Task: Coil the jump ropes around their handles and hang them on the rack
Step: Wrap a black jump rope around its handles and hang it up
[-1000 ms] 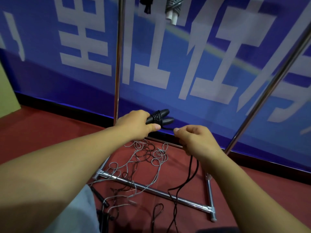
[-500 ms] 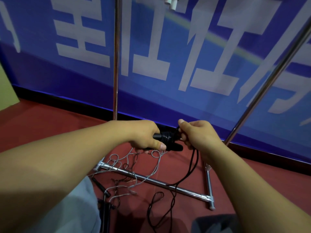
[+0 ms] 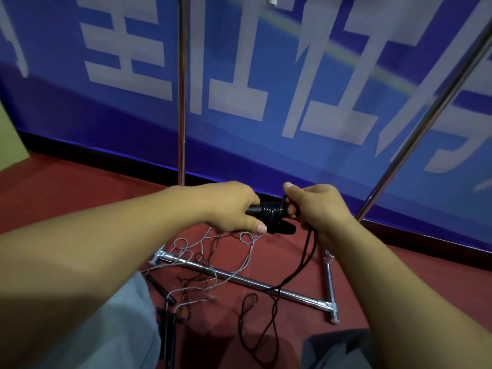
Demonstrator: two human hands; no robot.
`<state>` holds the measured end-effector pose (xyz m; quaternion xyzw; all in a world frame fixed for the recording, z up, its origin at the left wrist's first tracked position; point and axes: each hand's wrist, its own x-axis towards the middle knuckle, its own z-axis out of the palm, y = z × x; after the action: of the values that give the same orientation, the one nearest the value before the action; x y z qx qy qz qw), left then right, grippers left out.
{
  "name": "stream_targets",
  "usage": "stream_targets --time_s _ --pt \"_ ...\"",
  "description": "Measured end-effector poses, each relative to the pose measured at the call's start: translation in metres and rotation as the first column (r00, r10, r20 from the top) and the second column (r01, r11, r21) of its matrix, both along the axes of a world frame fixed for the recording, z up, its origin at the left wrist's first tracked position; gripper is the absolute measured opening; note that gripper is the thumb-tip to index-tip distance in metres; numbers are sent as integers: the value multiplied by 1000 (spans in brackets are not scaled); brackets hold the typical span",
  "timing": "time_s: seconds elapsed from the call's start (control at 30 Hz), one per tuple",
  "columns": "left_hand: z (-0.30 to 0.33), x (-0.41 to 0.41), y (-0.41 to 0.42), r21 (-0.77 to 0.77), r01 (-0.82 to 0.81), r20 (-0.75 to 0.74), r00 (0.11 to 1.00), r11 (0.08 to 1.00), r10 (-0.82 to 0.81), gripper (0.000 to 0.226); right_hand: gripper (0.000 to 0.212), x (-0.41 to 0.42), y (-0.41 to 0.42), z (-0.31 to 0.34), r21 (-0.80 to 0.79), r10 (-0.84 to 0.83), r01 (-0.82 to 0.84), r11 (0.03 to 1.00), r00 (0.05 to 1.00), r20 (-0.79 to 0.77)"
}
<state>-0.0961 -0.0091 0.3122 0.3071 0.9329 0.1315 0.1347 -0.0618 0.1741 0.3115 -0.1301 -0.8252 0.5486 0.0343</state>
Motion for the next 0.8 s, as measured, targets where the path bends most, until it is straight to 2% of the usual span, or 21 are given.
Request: stream_targets --time_s 0.17,0.3,0.37,0.53,0.7,0.8 --pt "2 2 -2 10 -1 8 1000 1000 1 35 42 -3 1 -2 43 -10 11 999 1000 -20" --pt "7 8 -3 -99 35 -86 995 994 -43 37 52 -1 2 -4 378 47 -6 926 994 -98" --pt "9 11 -5 -139 52 -139 988 989 -71 35 51 -1 3 -2 443 73 -12 896 990 -120" --pt "14 13 -11 -133 90 -203 972 987 -116 37 50 -3 9 -2 284 107 -91 955 993 -40" --pt "11 10 -17 87 120 -46 992 989 -117 34 50 -5 16 0 95 229 -234 968 972 59" --pt "10 11 -18 242 130 70 986 962 -151 28 58 -4 18 0 -119 352 -339 933 930 109"
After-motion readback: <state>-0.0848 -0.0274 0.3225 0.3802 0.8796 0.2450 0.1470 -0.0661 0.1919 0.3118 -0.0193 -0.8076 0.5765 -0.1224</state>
